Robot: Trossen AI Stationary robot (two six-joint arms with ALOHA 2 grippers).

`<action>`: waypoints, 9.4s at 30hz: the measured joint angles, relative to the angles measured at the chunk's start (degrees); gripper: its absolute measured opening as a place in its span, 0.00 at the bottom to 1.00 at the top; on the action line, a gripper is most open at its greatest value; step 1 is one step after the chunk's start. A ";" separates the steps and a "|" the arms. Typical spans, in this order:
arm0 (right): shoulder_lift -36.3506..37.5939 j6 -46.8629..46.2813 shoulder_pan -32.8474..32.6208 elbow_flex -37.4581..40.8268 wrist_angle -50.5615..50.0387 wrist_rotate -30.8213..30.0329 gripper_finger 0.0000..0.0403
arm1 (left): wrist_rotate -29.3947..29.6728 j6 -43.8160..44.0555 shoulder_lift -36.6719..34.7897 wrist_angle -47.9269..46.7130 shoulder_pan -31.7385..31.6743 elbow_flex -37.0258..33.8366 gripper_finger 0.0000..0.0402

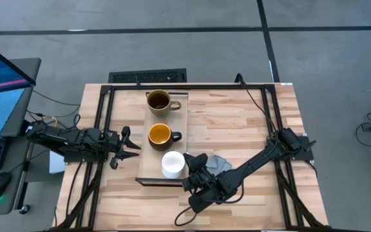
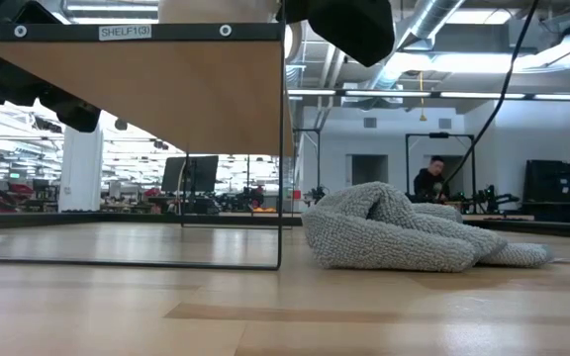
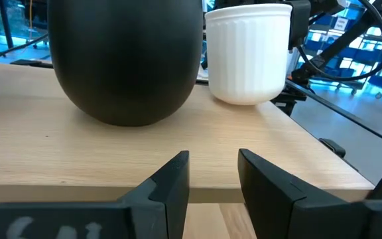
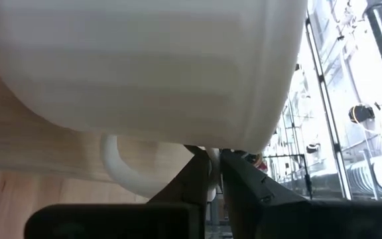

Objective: Stack small to large cups/mugs on shelf
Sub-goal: Put the white mug on the shelf, then return to Home Position

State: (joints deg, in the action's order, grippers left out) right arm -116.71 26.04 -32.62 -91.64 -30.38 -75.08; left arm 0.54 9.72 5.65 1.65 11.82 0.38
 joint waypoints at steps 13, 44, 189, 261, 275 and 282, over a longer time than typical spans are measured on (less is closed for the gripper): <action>0.00 1.46 -0.02 0.00 0.62 0.46 0.19 | 0.04 0.00 0.00 0.00 0.02 0.00 0.30; 0.26 1.42 -2.48 -3.32 5.78 3.57 0.34 | 0.06 0.20 0.00 0.02 0.01 0.00 0.30; 0.26 -11.38 -0.20 -8.83 -4.32 11.00 0.32 | -0.20 3.57 -0.02 0.01 0.00 -0.02 0.30; 23.19 -54.34 1.76 6.06 -37.25 11.76 0.32 | -9.29 -0.72 -0.08 0.84 0.00 2.71 0.30; 40.16 -32.24 6.65 37.64 8.74 17.49 0.31 | -6.64 -6.42 -0.07 -3.71 -0.19 5.22 0.30; 45.31 -21.42 11.63 48.19 29.86 28.48 0.31 | -7.89 -6.26 -4.18 -6.19 -2.01 5.31 0.30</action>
State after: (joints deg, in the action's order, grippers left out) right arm -71.40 4.63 -21.00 -43.45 -0.52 -46.59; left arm -7.35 3.45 1.47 -4.54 9.81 5.69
